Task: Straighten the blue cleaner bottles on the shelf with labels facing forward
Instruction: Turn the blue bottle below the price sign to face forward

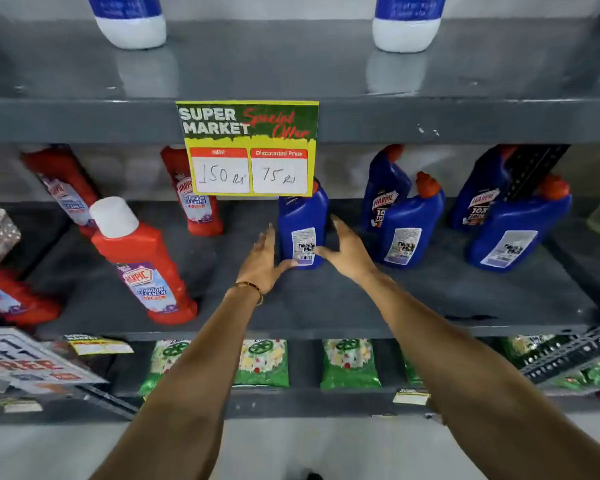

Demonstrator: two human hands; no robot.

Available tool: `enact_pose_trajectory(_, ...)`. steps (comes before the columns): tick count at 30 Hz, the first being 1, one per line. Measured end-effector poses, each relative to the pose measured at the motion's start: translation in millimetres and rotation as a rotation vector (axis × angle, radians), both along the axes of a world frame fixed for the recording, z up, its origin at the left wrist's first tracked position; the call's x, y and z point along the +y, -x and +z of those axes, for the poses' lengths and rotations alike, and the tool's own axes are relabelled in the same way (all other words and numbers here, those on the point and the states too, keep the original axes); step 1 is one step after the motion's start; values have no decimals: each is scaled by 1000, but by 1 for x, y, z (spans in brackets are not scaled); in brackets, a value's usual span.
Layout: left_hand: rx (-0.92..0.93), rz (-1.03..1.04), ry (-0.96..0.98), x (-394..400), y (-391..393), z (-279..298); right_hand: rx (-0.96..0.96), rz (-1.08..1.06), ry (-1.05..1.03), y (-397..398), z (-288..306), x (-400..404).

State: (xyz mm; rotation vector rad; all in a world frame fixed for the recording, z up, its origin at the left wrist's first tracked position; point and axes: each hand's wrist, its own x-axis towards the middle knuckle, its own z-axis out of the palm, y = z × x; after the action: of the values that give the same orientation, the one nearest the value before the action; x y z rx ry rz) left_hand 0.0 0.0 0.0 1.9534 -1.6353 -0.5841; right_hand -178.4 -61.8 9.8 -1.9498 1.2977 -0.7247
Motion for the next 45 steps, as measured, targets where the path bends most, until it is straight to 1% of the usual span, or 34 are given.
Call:
enact_pose_trajectory(2, 148, -12, 4, -8, -1, 3, -163, -2, -151, -1, 3, -7)
enact_pose_trajectory(4, 232, 27, 17, -13, -1, 5, -265, -16, -262, -2, 6, -9)
enact_pose_trajectory(6, 305, 49, 17, -21, -1, 5, -304, 0, -310, -4, 6, -14)
enact_pose_trajectory(9, 395, 49, 10, -30, 0, 6, -305, 29, -279, -6, 6, -13)
enact_pose_trajectory(14, 371, 52, 44, -35, 1, 5, -451, 5, -298, -9, 4, -9)
enact_pose_trajectory(17, 376, 47, 65, -29, 1, 5, -439, 34, -328, -7, 10, -7)
enact_pose_trajectory(20, 423, 40, 118, -19, 2, 8, -480, 73, -344, -4, 17, -5)
enact_pose_trajectory(24, 427, 116, 194, -10, 11, 12, -559, 73, -320, -6, 29, 0)
enact_pose_trajectory(28, 322, 175, 283, -3, 25, 15, -493, 75, -295, -19, 34, 10)
enact_pose_trajectory(31, 229, 162, 351, 1, 35, 16, -406, -12, -188, -30, 33, 15)
enact_pose_trajectory(33, 195, 134, 361, 2, 36, 17, -381, -71, -148, -33, 34, 16)
enact_pose_trajectory(35, 240, 69, 320, 2, 31, 20, -397, -80, -149, -29, 34, 16)
enact_pose_trajectory(39, 604, -68, 49, -2, 1, 25, -418, -43, -157, -18, 35, 14)
enact_pose_trajectory(40, 653, -80, -4, -4, -6, 25, -426, -15, -170, -16, 36, 13)
enact_pose_trajectory(43, 666, -134, -122, -9, -16, 30, -472, 106, -241, -10, 40, 11)
enact_pose_trajectory(45, 655, -225, -213, -11, -16, 36, -506, 192, -315, -6, 45, 10)
